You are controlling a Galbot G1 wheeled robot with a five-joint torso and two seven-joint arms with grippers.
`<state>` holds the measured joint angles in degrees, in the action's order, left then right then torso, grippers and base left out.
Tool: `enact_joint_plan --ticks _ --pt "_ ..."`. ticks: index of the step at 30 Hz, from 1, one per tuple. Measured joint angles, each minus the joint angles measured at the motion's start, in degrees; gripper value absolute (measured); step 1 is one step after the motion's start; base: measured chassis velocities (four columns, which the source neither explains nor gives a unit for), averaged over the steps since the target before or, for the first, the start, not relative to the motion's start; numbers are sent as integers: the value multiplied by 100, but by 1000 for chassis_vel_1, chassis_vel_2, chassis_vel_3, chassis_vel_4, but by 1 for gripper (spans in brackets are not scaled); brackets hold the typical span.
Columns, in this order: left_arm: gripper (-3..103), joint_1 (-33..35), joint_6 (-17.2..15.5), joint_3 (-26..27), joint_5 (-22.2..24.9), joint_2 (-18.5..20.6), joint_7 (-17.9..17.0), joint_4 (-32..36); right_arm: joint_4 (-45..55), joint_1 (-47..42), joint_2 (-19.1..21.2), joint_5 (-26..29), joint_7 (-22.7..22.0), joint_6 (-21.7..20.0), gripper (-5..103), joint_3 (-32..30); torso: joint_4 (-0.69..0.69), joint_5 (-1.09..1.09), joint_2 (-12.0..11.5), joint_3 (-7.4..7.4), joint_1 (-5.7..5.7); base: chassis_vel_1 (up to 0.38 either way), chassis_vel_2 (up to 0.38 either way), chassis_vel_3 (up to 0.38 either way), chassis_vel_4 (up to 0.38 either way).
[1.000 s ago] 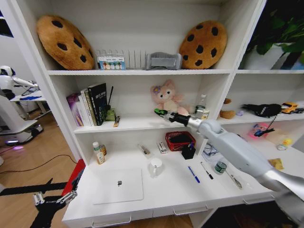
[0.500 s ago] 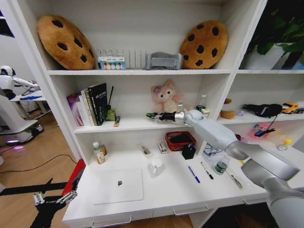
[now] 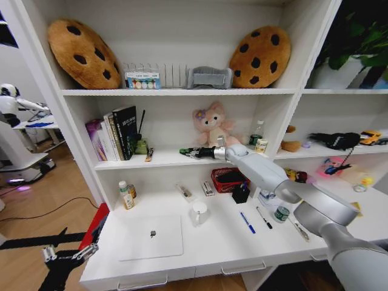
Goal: Organize the objects on the table.
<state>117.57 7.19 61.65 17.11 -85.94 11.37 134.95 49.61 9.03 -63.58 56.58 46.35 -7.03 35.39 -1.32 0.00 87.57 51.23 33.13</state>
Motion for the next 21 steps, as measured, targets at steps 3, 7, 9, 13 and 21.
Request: enact_joint_plan --ticks 3,7,9,13,21 --pt "100 0 0 0 0 0 0 0 46 -3 0 -8 -18 47 43 -51 -1 0 0 0 0 0 0 0 0" --pt "100 0 0 0 0 0 0 0 105 -29 36 -24 -25 60 60 -82 0 0 0 0 0 0 0 0 0" --pt "100 0 0 0 0 0 0 0 131 -38 58 -25 -25 68 65 -110 0 0 0 0 0 0 0 0 0" --pt "100 0 -1 0 0 0 0 0 520 -128 284 90 -299 52 82 -412 3 0 0 0 0 0 0 0 0" --pt "100 0 -2 -1 0 0 0 0 3504 -1535 1811 301 -3005 -778 100 -1995 0 3 0 0 0 0 0 0 0"
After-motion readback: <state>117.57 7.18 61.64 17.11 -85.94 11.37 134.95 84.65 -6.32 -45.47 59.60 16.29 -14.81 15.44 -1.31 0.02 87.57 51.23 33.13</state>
